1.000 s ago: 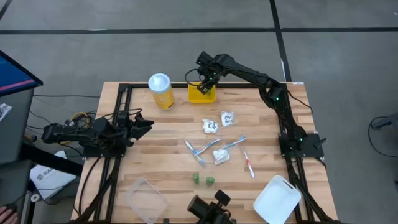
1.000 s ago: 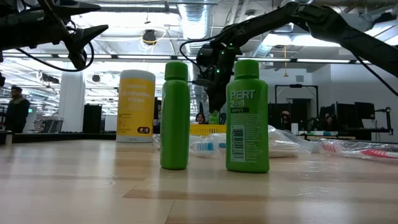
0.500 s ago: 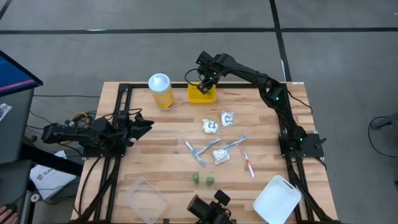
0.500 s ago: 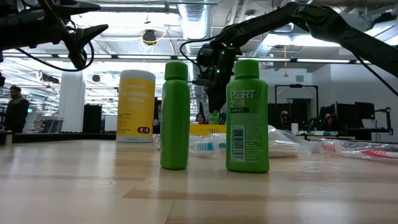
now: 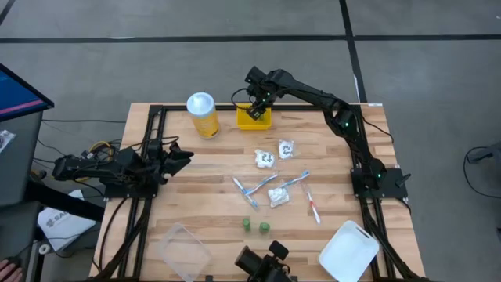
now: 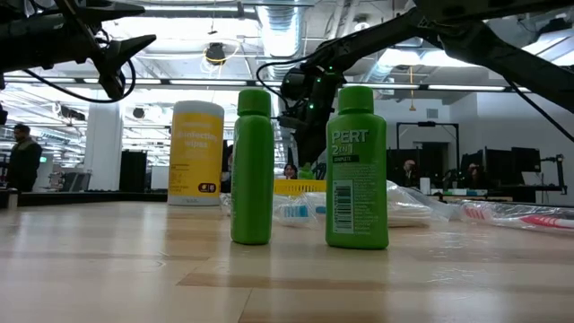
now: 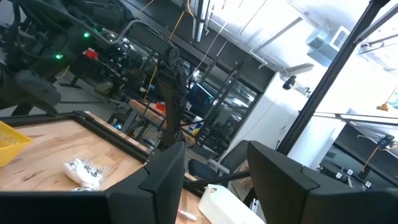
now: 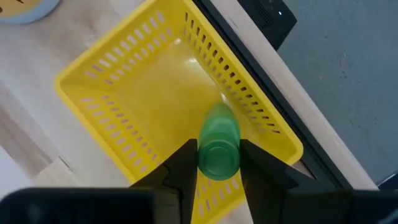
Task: Pick & Place Travel size toiletries
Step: Put the right green shampoo into the yellow bin
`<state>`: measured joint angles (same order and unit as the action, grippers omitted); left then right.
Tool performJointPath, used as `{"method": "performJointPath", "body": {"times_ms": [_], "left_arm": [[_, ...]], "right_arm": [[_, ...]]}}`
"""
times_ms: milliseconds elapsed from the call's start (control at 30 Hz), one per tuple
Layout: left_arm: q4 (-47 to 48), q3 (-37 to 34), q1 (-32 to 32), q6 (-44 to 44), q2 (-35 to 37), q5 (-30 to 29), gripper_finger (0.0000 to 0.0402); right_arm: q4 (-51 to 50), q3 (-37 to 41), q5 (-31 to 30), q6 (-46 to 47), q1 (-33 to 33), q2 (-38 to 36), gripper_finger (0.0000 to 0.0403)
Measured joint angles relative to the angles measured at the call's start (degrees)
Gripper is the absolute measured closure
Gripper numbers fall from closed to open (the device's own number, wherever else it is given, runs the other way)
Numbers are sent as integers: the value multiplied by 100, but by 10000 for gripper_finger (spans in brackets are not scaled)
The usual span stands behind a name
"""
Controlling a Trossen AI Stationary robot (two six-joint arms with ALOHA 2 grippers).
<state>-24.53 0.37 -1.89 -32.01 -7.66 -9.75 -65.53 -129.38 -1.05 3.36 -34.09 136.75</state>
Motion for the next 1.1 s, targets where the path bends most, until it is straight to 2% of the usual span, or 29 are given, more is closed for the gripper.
{"method": "performJointPath", "body": {"times_ms": [200,500,667,800,967,1100], "left_arm": [[0,-1,0,0,0,-5,230],[0,-1,0,0,0,-5,230],[1,-1,-1,0,0,-3,230],[0,-1,0,0,0,-3,230],[2,0,-1,-1,0,3,230],[1,-1,-1,-1,0,-2,230]], "right_arm": [[50,9,11,8,-1,13,295],[-41,-131,-6,-27,-20,11,194],[-138,-566,-26,-188,-10,-41,172],[-378,-457,-45,-323,-26,-524,170],[-1263,-509,45,-337,34,-1424,170],[-2302,-524,165,-292,552,-2086,170]]}}
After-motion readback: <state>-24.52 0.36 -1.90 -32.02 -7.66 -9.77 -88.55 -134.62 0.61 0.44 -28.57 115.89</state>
